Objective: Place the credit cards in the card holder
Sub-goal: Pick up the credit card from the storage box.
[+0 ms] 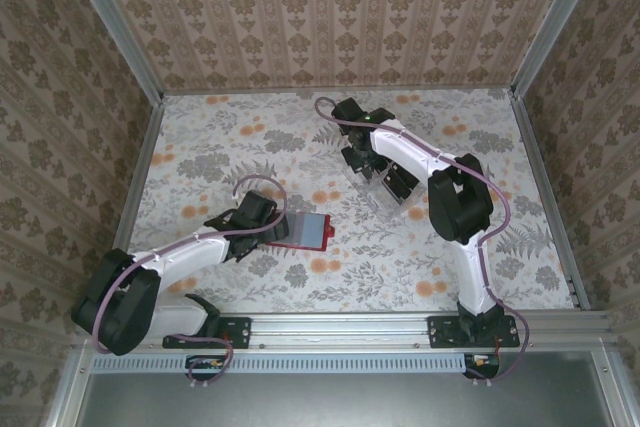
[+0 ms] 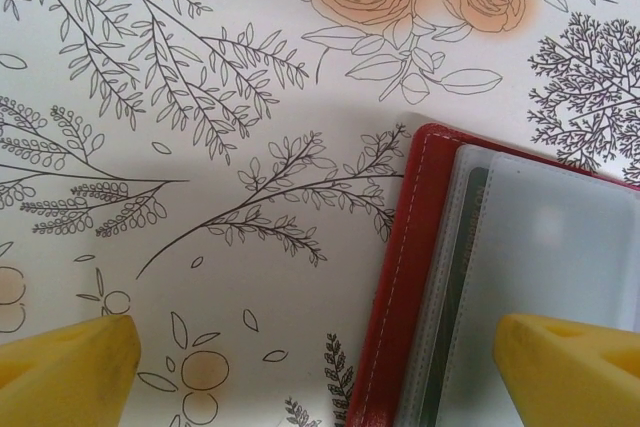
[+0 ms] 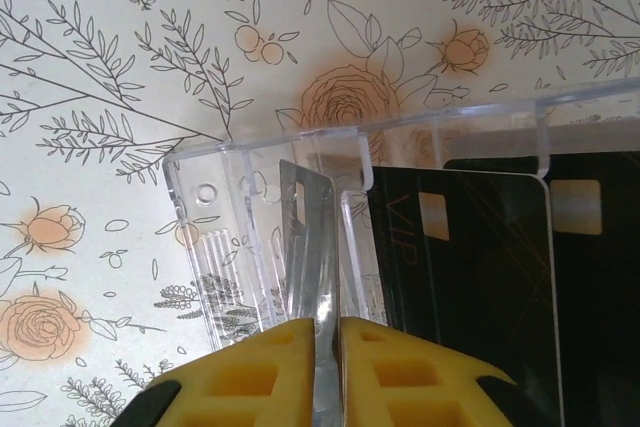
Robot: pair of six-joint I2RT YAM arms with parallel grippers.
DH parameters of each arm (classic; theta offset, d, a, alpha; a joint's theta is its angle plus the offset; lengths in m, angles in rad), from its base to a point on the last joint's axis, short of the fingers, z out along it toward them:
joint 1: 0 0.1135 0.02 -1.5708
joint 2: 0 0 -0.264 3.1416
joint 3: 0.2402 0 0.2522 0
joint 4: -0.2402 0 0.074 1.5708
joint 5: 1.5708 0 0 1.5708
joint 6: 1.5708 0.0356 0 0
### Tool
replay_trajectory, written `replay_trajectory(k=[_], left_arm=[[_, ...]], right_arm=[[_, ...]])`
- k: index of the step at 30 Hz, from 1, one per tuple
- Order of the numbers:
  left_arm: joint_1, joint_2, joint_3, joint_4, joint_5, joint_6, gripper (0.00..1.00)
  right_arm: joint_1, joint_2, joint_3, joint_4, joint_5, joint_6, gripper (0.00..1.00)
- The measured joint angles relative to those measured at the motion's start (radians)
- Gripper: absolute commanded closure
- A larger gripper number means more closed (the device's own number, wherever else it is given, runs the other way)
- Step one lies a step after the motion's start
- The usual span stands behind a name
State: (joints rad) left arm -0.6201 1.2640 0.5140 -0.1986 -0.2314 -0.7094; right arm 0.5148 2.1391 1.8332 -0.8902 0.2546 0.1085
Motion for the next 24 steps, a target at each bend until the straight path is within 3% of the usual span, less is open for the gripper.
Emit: replay_trajectory(k=[11, 18, 24], left_arm=[[0.0, 0.0, 0.0, 0.005, 0.0, 0.0, 0.0], [0.0, 0.0, 0.011, -0.015, -0.018, 0.0, 0.0], [0.021, -0.005, 0.046, -0.085, -0.072, -0.002, 0.0]], right_arm=[[-0.003, -0.001, -0.018, 0.0, -0.021, 0.002, 1.0], [-0.009, -0.03, -0.017, -0.006, -0.047, 0.002, 1.0], [-0.009, -0.146, -0.015, -0.005, -0.126, 0.029, 1.0]])
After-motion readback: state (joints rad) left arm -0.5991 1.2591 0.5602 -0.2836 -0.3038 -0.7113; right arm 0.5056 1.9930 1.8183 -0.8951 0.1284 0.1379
